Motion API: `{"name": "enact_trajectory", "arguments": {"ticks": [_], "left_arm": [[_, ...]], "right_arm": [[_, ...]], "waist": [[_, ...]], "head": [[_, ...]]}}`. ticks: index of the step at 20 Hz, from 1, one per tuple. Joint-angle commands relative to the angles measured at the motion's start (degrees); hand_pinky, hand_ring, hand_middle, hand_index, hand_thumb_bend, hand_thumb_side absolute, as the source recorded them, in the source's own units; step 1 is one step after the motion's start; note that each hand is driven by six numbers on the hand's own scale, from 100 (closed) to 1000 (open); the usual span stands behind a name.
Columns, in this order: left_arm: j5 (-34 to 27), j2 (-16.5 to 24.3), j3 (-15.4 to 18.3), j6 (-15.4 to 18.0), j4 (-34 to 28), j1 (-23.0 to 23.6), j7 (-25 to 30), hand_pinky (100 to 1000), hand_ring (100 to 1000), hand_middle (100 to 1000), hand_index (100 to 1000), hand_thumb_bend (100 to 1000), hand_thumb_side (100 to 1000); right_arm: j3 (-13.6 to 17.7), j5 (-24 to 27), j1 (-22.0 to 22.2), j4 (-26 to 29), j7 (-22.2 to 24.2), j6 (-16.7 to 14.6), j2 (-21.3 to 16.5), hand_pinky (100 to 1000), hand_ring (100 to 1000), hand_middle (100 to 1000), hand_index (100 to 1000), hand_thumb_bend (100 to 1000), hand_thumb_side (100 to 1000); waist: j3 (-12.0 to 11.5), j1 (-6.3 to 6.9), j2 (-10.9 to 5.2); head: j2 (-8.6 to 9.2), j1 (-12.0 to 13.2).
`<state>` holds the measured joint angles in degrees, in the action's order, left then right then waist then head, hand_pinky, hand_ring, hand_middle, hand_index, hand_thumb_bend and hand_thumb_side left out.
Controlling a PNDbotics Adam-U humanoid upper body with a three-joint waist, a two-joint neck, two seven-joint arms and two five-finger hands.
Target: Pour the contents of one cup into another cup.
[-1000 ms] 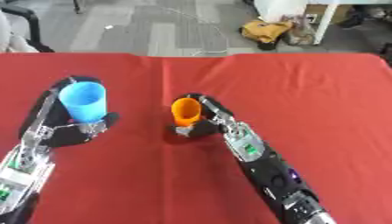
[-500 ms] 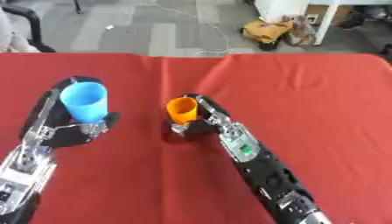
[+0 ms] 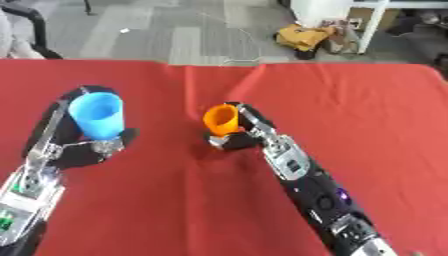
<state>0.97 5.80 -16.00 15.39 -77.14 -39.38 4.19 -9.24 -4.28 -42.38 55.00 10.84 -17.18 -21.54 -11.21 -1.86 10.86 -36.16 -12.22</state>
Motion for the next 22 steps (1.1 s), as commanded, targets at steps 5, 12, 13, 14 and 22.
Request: {"name": "enact_trajectory", "arguments": {"ticks": [5,12,13,14,22], "left_arm": [[-1.56,1.82,-1.37,-0.07,-2.20,0.28,1.95,350,434,478,688,573,100],[-3.53,4.86,-3.58,0.37,-4.68,1.93,5.24,335,422,467,662,588,100],[-3.78,5.50,-3.99,0.39,-4.97,2.20,5.92,334,421,467,659,589,100],[-4.02,5.90,-4.20,0.38,-5.18,2.36,6.42,334,421,467,659,589,100],[-4.75,9.51,-7.54,0.94,-2.75,2.17,14.00,334,415,461,611,626,100]], "right_arm": [[0.14,0.50,-3.31,4.88,0.62,-0.95,-8.90,636,429,464,653,264,100],[-1.66,0.63,-6.57,10.40,3.70,-1.88,-13.11,639,433,468,656,267,100],[-1.94,0.88,-6.88,11.17,4.01,-1.91,-13.42,639,433,468,656,267,100],[-2.12,1.11,-7.03,11.73,4.24,-1.81,-13.64,639,433,468,656,267,100],[-5.84,5.02,-10.14,19.68,7.10,-1.56,-13.11,632,428,463,651,262,100]], "waist": [[0.08,-0.51,-1.59],[0.38,-1.64,-1.90],[0.42,-1.78,-1.92],[0.44,-1.86,-1.94],[1.24,-2.80,-2.05]], "head": [[0.54,0.04],[0.94,0.16],[0.98,0.18],[1.00,0.20],[0.93,0.32]]}}
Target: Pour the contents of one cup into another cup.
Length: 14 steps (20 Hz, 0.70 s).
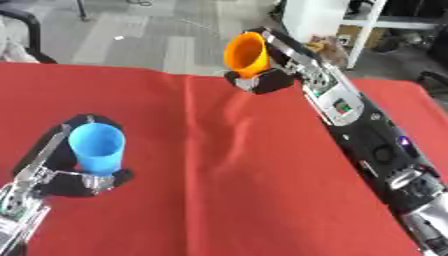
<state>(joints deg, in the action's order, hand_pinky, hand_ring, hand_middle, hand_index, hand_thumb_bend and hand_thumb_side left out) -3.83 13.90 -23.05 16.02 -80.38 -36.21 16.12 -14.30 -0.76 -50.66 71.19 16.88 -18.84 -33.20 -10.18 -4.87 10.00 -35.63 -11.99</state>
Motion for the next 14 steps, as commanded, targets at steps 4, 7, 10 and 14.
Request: {"name": "enact_trajectory", "arguments": {"ticks": [4,7,10,14], "left_arm": [[1.74,0.87,-0.28,1.25,4.59,-2.03,3.27,338,419,464,616,626,100],[3.31,-0.43,0.22,2.21,7.45,-3.26,3.15,341,420,465,617,626,100],[5.30,-2.02,0.76,3.36,9.59,-4.73,2.30,344,423,466,617,625,100],[7.76,-3.90,1.65,4.76,12.08,-6.33,-0.10,347,425,467,618,619,100]], "right_arm": [[-2.79,1.35,-3.83,6.31,2.41,1.13,0.04,623,422,457,645,275,100],[-3.91,0.01,-5.03,6.86,3.19,1.42,1.82,625,424,459,647,258,100],[-4.82,-1.33,-5.87,6.12,4.08,1.19,4.10,625,424,459,647,260,100],[-5.61,-2.47,-6.85,5.19,4.86,0.46,6.82,624,423,459,646,262,100]], "waist": [[0.40,-0.25,-1.37],[0.28,-0.62,-1.52],[0.21,-1.00,-1.68],[0.61,-1.55,-1.93]], "head": [[0.27,-0.10],[0.27,-0.36],[0.35,-0.34],[0.54,0.00]]}}
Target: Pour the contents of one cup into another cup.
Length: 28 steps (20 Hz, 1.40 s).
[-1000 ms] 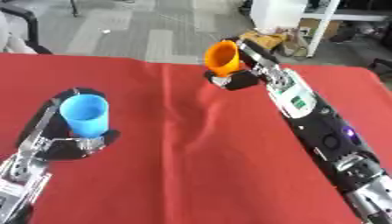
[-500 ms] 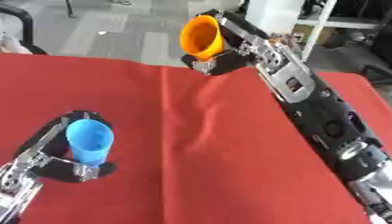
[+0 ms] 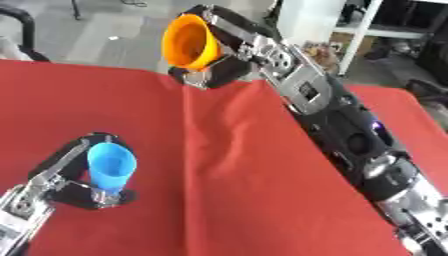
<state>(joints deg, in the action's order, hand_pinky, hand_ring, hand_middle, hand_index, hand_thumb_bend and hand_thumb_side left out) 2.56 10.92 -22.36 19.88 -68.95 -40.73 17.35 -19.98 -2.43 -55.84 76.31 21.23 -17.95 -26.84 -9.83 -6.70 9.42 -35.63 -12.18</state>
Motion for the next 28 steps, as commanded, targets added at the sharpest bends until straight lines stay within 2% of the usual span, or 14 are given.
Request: {"name": "enact_trajectory", "arguments": {"ticks": [1,8,13,28], "left_arm": [[1.95,-1.32,1.16,1.24,1.20,-2.13,-2.01,347,425,467,618,618,100],[3.44,-3.47,2.80,2.56,3.15,-3.19,-6.32,353,428,468,618,611,100],[3.80,-4.29,4.10,2.47,3.62,-3.31,-8.09,357,429,468,618,610,100],[3.96,-4.79,4.49,2.73,4.52,-3.54,-8.19,356,429,468,618,611,100]], "right_arm": [[-0.08,-0.88,-1.86,-0.04,0.66,-0.57,1.02,624,423,459,646,262,100],[-0.84,-1.26,-1.95,-0.60,1.43,-0.90,3.47,623,422,457,645,266,100],[-1.34,-3.88,-1.62,-1.14,1.85,-1.99,4.63,624,423,459,646,272,100],[-0.92,-20.46,-2.27,-6.38,-1.22,-8.82,7.21,633,444,476,660,288,100]], "waist": [[0.42,0.15,-1.41],[1.09,-0.32,-1.70],[1.28,-0.46,-1.82],[0.64,-0.55,-1.92]], "head": [[0.58,0.33],[0.66,0.74],[0.80,1.10],[0.80,0.47]]}}
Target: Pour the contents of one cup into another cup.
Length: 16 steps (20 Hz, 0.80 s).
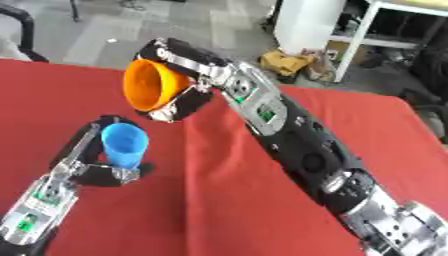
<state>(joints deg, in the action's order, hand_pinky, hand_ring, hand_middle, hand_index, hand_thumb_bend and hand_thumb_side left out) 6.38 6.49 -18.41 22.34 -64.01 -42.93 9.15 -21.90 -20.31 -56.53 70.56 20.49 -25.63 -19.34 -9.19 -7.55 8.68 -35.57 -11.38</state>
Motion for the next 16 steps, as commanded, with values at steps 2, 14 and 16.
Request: {"name": "enact_trajectory", "arguments": {"ticks": [2,14,16], "left_arm": [[0.07,-0.39,0.59,0.35,-0.33,-1.35,0.00,356,429,468,618,611,100],[-0.17,-0.54,0.71,0.63,-0.31,-1.58,0.09,356,430,469,619,612,100],[-0.11,-0.55,0.73,0.62,-0.36,-1.63,0.09,357,430,469,619,612,100]], "right_arm": [[1.07,-4.45,-1.70,-1.44,-0.90,-1.98,0.03,634,445,478,661,288,100],[1.30,-16.55,-2.41,-1.84,-3.83,-6.00,0.55,643,467,502,679,294,100],[1.24,-19.00,-2.53,-1.35,-4.50,-6.50,0.54,645,472,496,683,295,100]], "waist": [[-0.06,0.30,-1.18],[-0.01,0.20,-1.32],[0.02,0.19,-1.35]], "head": [[0.71,-0.39],[0.75,-0.47],[0.73,-0.50]]}}
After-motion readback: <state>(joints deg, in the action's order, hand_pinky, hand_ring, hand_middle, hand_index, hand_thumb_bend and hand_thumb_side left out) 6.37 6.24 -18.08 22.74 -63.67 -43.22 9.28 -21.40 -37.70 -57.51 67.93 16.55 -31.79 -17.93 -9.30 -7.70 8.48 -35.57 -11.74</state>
